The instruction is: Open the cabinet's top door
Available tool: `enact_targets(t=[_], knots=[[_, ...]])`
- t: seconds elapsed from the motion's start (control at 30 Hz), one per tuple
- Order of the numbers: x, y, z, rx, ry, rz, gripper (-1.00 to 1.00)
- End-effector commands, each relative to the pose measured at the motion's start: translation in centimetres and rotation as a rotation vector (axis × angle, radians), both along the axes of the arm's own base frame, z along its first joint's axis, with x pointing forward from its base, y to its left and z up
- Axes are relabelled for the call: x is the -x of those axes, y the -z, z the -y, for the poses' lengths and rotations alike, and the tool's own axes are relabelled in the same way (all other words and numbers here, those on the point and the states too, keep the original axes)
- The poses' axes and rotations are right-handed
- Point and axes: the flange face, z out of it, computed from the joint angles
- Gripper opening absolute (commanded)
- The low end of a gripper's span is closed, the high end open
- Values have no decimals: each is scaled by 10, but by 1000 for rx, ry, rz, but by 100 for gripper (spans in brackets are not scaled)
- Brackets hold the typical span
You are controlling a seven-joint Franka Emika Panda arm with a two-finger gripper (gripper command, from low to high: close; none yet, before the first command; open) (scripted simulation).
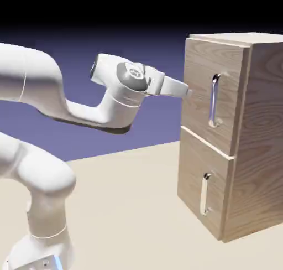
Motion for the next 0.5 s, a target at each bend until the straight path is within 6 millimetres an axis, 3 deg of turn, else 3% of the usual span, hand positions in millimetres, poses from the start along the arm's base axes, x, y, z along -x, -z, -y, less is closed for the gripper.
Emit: enact_targets(t=[0.0,0.47], knots=[[1,0,3,-3,0,13,0],[-1,21,50,-55,-11,182,0]])
